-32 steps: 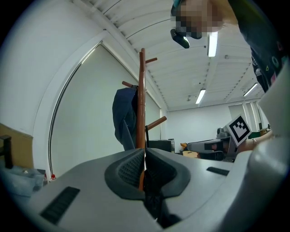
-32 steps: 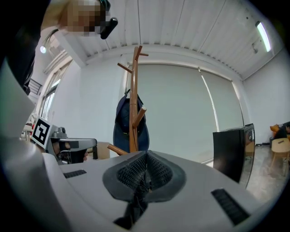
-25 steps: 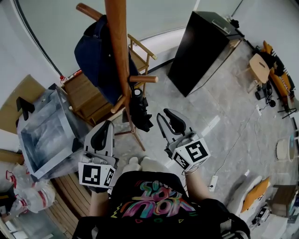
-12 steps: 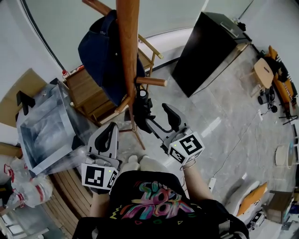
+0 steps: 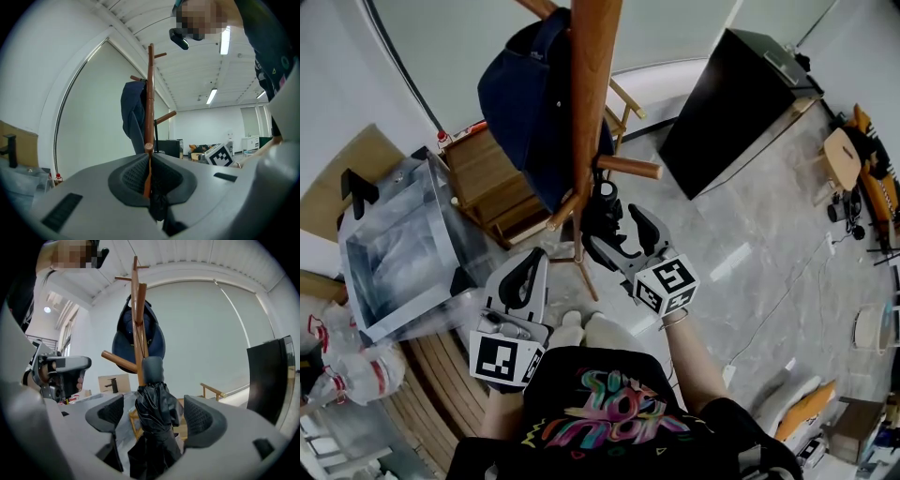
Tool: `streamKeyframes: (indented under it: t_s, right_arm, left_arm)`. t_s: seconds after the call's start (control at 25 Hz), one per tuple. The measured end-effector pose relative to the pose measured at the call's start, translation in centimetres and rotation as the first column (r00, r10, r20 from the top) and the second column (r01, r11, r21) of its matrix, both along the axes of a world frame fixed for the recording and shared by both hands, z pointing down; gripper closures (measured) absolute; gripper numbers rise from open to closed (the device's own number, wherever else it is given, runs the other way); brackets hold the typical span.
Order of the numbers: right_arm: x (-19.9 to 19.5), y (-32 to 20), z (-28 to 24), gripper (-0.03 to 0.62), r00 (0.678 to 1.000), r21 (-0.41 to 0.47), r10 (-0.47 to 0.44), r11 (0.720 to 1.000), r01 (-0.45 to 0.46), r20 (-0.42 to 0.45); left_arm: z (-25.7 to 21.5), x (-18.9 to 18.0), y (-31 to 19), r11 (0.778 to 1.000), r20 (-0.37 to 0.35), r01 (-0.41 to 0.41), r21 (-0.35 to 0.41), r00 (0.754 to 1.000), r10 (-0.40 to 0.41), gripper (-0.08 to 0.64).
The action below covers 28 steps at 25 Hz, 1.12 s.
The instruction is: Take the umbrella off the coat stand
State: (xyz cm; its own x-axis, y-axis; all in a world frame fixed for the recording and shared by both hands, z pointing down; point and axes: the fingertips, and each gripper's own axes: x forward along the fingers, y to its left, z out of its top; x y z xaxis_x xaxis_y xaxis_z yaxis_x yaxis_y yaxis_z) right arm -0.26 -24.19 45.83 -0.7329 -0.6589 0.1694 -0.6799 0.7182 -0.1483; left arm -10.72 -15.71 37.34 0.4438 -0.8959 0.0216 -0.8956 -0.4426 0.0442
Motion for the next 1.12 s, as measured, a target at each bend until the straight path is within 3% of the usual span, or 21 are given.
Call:
streamKeyframes:
  t_s: [0.52,0.88,0.92,0.96,1.12]
  right_arm:
    - [-1.6,-2.2,3.6,0.193,1.000,-0.015,-0.021,1.000,0.021,0.013]
    - [-2.6,-3.1,4.9,0.194,0.998,-0.006,-0.032,0.999,0.032,-0.049]
    - [-2.6,-3.1,4.9,0.207,0.998,-0.005,-0.024,1.000,0.024,-0.051]
    - [-2.5,-3.1,5.0,0.266,0.998,-0.002,-0.016,1.000,0.016,-0.054]
    - [-2.4,-3.1,4.9,0.315,0.998,0.004,0.010,1.000,-0.010,-0.058]
  left_arm:
    - [1.0,-0.2,0.5,1.000,0.010,0.020,-0.016,1.000,-0.020,0.528]
    - [0.9,-0.6,0.9,0.999,0.009,0.030,-0.021,1.000,-0.030,0.528]
    - [0.9,-0.6,1.0,0.999,0.005,0.032,-0.022,0.999,-0.032,0.528]
    - [1.0,-0.6,1.0,0.999,0.004,0.033,-0.022,0.999,-0.033,0.528]
    - [1.0,-0.7,1.1,0.999,0.002,0.033,-0.023,0.999,-0.033,0.528]
